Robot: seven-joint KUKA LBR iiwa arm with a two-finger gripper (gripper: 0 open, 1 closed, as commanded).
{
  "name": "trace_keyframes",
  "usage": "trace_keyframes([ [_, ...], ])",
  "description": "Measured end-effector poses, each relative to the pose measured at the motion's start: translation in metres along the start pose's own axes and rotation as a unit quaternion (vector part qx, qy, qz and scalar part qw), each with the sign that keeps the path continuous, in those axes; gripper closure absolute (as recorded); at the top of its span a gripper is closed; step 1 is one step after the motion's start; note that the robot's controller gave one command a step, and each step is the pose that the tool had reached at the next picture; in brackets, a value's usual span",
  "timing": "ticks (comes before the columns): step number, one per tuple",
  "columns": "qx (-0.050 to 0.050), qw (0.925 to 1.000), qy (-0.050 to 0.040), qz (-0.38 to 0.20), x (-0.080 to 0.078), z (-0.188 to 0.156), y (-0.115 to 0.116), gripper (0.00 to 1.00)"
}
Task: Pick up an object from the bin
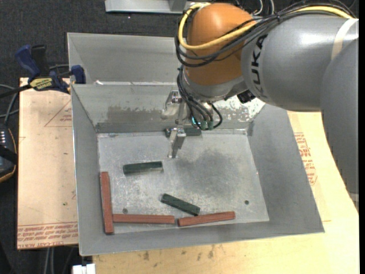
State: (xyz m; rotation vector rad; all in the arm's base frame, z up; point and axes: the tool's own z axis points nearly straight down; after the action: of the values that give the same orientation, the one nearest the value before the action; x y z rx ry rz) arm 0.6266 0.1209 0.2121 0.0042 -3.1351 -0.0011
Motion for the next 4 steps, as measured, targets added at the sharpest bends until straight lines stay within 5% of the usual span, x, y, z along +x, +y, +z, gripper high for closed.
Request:
trace_keyframes([
  [1, 0.000, 1.0000, -0.0037, 0.001, -0.001, -0.005, -0.001, 0.00],
  [2, -0.001, 1.0000, -0.0074, 0.005, 0.004, 0.042, -0.002, 0.00],
  [3, -0.001, 0.9999, -0.0066, 0.008, -0.017, 0.132, 0.016, 1.00],
  [4, -0.001, 1.0000, -0.0055, 0.008, -0.017, 0.133, 0.015, 0.00],
])
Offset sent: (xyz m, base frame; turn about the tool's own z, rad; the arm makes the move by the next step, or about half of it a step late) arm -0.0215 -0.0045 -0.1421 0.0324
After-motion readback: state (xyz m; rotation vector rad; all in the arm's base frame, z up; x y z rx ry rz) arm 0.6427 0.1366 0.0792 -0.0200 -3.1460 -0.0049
